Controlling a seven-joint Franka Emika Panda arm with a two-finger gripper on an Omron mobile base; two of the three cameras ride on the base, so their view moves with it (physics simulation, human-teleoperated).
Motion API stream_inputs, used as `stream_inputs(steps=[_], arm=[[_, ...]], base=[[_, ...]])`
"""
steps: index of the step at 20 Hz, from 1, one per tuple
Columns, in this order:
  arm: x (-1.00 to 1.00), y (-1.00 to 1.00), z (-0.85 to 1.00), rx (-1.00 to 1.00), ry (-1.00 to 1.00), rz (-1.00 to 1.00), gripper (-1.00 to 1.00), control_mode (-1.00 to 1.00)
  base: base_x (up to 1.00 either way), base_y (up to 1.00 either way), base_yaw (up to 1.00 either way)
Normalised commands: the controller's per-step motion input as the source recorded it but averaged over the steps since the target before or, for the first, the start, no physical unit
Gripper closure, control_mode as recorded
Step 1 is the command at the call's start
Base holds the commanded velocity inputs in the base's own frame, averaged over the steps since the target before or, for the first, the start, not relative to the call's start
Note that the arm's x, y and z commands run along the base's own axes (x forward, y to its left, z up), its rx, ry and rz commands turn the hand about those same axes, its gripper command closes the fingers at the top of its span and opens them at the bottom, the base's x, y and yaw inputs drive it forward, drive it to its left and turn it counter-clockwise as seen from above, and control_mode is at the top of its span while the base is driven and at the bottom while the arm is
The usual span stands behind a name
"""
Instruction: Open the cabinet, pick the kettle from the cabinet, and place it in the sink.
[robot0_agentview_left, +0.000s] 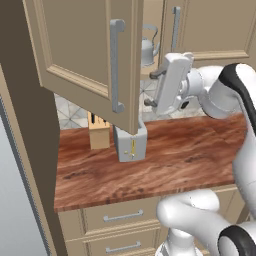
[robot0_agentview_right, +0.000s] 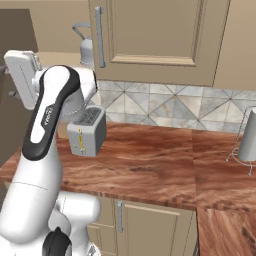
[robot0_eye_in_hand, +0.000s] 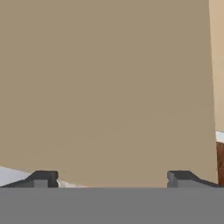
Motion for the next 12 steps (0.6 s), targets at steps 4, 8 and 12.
stream_inputs(steps=[4,8,12], arm=[[0.56,0.37,-0.01,0.08,0.08,0.14,-1.00,-1.00],[0.50,0.42,0.00,0.02,0.06,0.11,-1.00,-1.00],[0.36,0.55,-0.01,0.00,0.04,0.10,-1.00,-1.00]], base=[[0.00,0.00,0.00],[0.00,0.00,0.00],[0.00,0.00,0.00]])
